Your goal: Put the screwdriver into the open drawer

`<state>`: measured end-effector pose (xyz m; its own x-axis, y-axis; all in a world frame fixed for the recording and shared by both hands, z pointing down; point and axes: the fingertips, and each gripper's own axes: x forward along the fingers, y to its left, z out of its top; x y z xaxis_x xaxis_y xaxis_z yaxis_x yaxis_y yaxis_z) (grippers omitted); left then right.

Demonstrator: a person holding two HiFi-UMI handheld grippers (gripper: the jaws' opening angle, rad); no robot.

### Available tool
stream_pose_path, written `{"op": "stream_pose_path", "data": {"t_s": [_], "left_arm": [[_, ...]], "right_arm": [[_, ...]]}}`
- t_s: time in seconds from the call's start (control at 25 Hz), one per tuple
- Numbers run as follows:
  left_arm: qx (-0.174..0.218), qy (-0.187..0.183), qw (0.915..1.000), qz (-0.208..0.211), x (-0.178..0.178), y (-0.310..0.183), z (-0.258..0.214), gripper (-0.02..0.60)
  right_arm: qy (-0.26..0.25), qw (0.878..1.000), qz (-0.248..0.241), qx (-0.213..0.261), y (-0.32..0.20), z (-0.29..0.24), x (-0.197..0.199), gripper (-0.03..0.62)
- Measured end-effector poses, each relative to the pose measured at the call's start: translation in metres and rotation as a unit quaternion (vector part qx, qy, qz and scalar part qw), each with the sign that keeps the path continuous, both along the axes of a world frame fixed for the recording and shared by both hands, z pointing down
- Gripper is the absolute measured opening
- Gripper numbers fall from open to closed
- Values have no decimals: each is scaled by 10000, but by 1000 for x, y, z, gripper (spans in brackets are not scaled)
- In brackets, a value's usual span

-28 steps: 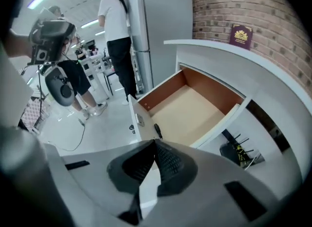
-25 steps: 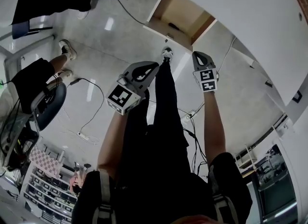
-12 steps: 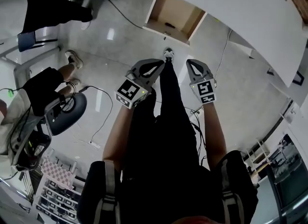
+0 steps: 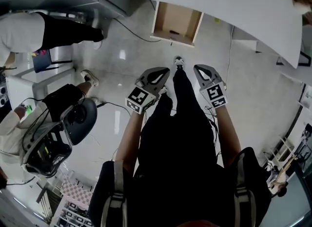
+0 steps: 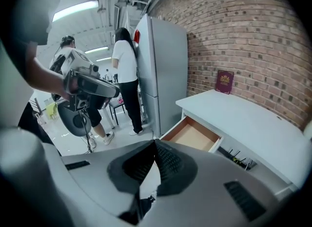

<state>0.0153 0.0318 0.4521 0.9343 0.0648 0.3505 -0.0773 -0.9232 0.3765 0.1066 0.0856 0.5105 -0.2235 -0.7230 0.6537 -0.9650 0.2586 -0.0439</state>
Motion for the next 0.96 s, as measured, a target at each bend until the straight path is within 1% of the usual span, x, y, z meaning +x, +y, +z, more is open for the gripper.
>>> {"op": "stream_pose_path", "data": {"t_s": [0.32, 0.6, 0.8, 0.96], "left_arm": [[241, 104, 9991, 343, -18, 36, -22, 16], [442, 247, 9971, 568, -19, 54, -34, 17], [477, 229, 9962, 698, -44, 59, -34, 17], [486, 124, 9954, 818, -61, 60, -35, 17]], "right_arm": [[25, 9998, -58, 171, 29, -21, -39, 57], [124, 9996, -34, 246, 50, -33, -51, 57], [168, 9993, 87, 334, 57, -40, -75, 57], [171, 9991, 156, 353, 59, -45, -88, 57]]}}
